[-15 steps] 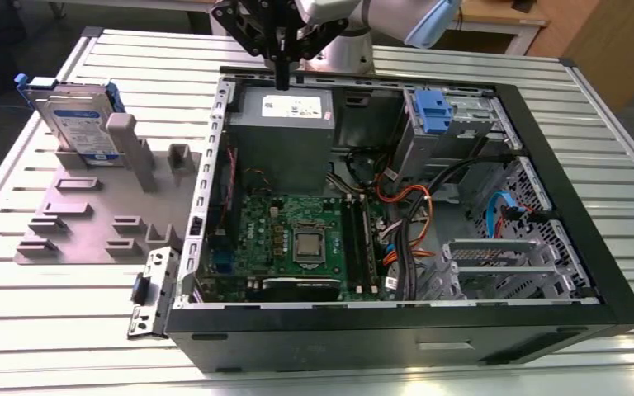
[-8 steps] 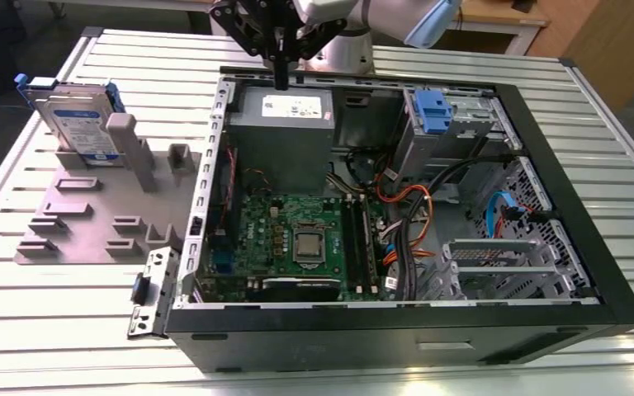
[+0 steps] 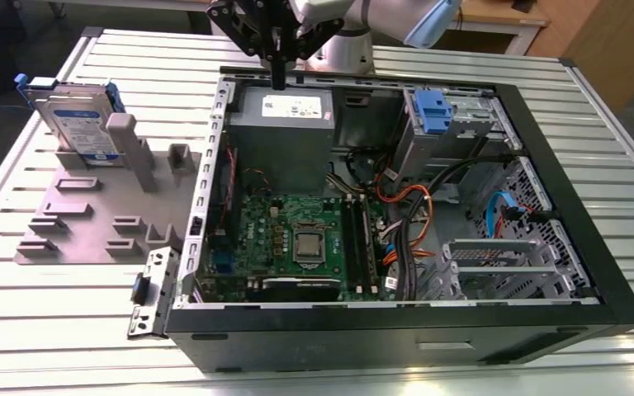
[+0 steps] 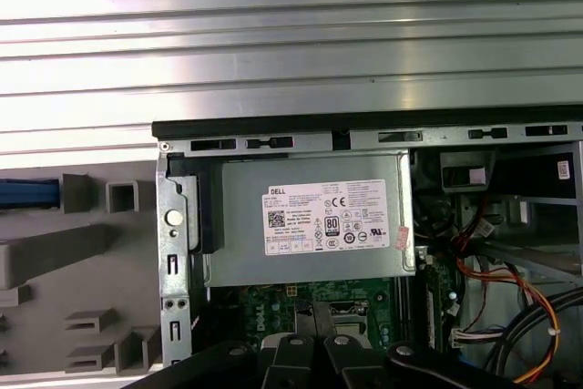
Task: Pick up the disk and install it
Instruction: 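Reach for the disk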
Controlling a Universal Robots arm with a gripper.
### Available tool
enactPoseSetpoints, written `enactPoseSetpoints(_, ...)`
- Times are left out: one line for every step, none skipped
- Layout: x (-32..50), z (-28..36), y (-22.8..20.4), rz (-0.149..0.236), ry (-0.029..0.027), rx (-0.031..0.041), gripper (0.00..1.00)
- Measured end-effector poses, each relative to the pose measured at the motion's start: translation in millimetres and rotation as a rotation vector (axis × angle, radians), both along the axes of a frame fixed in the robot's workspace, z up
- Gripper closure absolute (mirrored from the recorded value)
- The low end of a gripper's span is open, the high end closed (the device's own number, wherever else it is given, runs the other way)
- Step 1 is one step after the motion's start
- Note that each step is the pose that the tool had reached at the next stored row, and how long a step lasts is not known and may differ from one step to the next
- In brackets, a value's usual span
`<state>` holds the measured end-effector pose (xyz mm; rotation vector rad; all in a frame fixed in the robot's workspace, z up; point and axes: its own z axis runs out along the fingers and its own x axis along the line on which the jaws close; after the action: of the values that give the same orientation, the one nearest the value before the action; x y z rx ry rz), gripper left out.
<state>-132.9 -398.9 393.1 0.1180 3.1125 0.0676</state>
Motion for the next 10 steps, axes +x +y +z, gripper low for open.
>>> enactPoseSetpoints(0.0, 0.0, 0.0, 0.000, 0.0000, 0.0000, 0.89)
enactPoseSetpoints(0.0, 0.0, 0.0, 0.000, 0.0000, 0.0000, 0.89)
enactPoseSetpoints(-0.3, 0.0, 0.0, 0.000, 0.0000, 0.0000, 0.89)
enactPoseSetpoints(-0.4, 0.0, 0.0, 0.000, 0.0000, 0.0000, 0.89)
enactPoseSetpoints(-0.6, 0.0, 0.0, 0.000, 0.0000, 0.0000, 0.89)
enactPoseSetpoints(-0.8, 0.0, 0.0, 0.000, 0.0000, 0.0000, 0.89)
enactPoseSetpoints(-1.1, 0.0, 0.0, 0.000, 0.0000, 0.0001, 0.89)
enactPoseSetpoints(-1.2, 0.0, 0.0, 0.000, 0.0000, 0.0000, 0.89)
enactPoseSetpoints(-1.3, 0.0, 0.0, 0.000, 0.0000, 0.0000, 0.89)
enactPoseSetpoints(-1.5, -0.1, 0.0, 0.000, 0.0000, 0.0001, 0.89)
